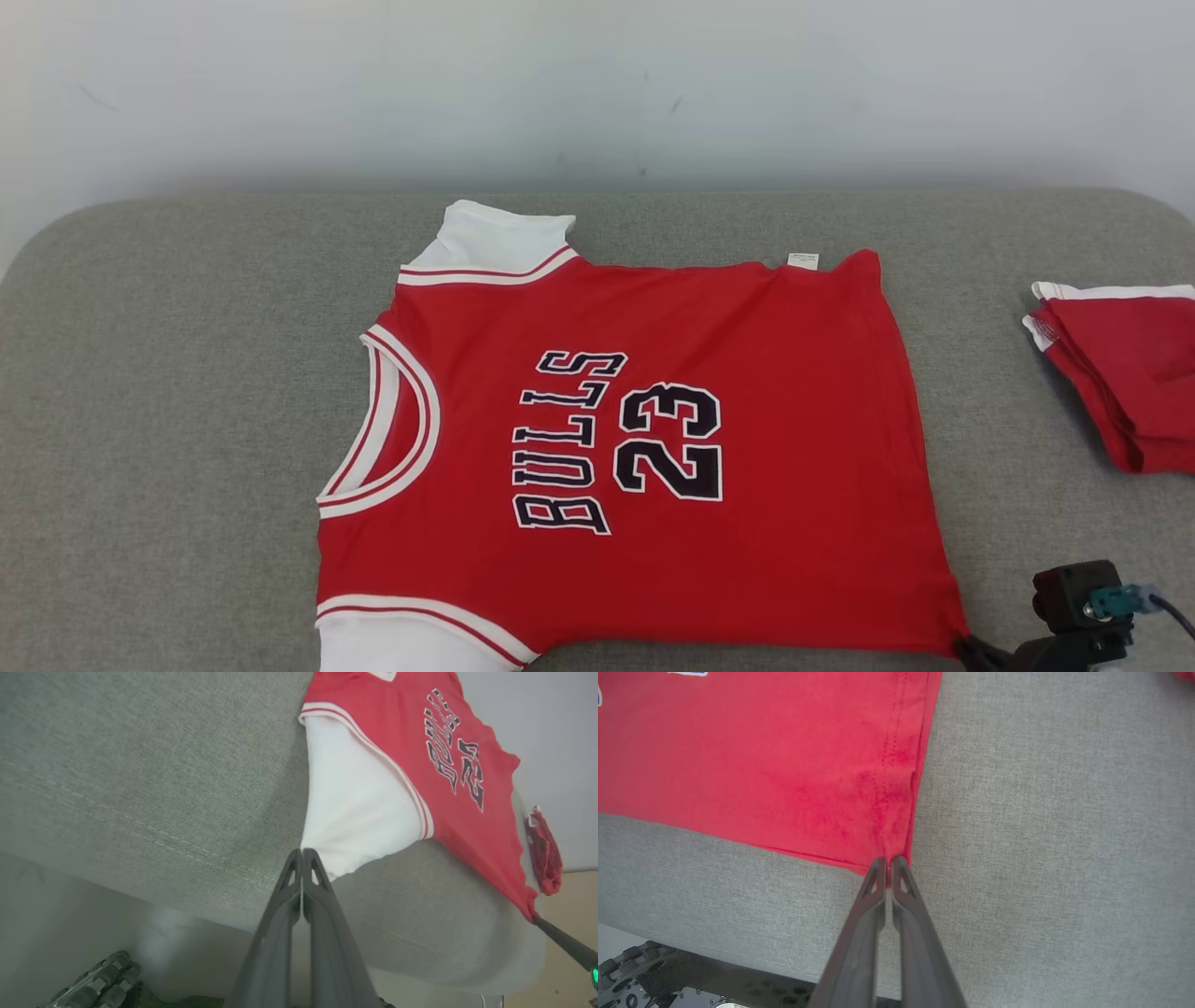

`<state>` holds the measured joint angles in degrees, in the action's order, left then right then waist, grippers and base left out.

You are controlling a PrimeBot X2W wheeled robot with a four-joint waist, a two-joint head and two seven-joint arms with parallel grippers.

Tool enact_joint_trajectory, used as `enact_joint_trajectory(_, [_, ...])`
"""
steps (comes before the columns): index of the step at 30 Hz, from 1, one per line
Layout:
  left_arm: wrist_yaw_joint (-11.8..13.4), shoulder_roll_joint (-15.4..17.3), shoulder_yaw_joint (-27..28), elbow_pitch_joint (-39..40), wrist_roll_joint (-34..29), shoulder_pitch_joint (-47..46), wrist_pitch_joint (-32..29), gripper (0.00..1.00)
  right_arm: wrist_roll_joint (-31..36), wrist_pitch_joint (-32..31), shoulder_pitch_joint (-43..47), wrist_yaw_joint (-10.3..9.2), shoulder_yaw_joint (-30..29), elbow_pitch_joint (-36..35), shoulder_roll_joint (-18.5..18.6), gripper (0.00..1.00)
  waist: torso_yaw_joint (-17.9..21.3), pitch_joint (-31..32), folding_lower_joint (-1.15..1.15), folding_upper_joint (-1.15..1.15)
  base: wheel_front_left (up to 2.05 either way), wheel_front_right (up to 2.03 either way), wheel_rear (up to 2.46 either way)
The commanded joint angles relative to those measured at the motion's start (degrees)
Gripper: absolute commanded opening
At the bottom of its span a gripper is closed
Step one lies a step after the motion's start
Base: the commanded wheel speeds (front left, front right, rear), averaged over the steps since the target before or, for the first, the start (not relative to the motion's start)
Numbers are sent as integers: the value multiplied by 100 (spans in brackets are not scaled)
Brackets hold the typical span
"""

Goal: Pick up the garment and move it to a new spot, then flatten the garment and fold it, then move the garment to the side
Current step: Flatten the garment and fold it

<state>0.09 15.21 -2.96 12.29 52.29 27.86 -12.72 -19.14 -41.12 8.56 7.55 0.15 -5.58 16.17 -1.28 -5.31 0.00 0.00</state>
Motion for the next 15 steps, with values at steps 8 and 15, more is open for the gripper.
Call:
enact_joint_trajectory(8, [-427,-505,90,963,913,-449,288,0,82,381,-99,-15,-262,-287,-206,0,13,-52,0,0,0,0,0])
enact_joint_trajectory(15, [-559,-683,-89,500,827,-1717,477,0,24,665,-510,-15,-160,-163,-355,0,55,-66,0,0,0,0,0])
